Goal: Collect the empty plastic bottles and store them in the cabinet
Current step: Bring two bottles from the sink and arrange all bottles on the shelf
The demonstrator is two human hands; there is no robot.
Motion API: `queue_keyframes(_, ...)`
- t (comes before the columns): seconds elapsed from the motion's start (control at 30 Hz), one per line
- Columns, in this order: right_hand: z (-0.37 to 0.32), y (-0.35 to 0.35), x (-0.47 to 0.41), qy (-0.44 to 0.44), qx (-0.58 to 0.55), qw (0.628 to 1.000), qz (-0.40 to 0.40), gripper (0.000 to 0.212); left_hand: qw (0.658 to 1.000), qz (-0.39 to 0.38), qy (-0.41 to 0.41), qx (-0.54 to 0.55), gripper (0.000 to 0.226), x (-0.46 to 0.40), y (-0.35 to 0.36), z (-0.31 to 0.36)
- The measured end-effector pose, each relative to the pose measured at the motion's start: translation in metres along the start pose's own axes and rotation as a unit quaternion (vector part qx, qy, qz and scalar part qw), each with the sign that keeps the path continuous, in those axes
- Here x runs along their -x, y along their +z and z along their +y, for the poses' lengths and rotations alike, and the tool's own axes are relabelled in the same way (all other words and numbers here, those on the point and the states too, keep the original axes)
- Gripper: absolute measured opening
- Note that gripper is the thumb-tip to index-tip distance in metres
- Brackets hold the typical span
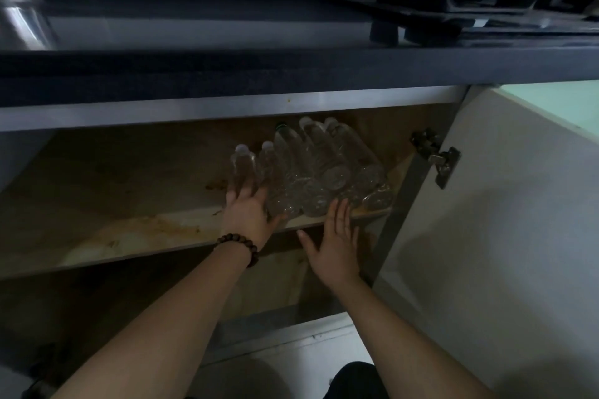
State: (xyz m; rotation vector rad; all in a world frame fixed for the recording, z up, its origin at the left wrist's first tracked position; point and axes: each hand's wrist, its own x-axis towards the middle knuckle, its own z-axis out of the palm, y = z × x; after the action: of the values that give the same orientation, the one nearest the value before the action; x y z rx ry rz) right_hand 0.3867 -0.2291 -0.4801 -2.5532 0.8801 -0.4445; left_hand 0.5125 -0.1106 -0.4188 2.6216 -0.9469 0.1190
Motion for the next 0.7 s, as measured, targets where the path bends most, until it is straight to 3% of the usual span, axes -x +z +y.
queue_keyframes(0.13, 0.008, -0.006, 0.007, -0.006, -0.022, 0.999, 0.043, 0.086, 1.0, 0.008, 0.007, 0.011, 0.081, 0.0, 0.001, -0.004)
queue_keyframes(0.23, 0.011, -0.017, 0.008, 0.068, -0.097, 0.988, 0.102, 0.089, 1.0, -0.003, 0.009, 0.017, 0.078, 0.002, -0.003, -0.002)
queue_keyframes(0.57, 0.027, -0.033, -0.014, 0.1, -0.157, 0.982, 0.001, 0.094, 0.995, -0.087, -0.003, 0.056, 0.085, 0.002, -0.016, -0.002)
queue_keyframes(0.7, 0.014, -0.042, -0.007, 0.087, -0.144, 0.982, 0.082, 0.098, 0.993, -0.093, -0.007, 0.079, 0.1, 0.001, -0.024, 0.001)
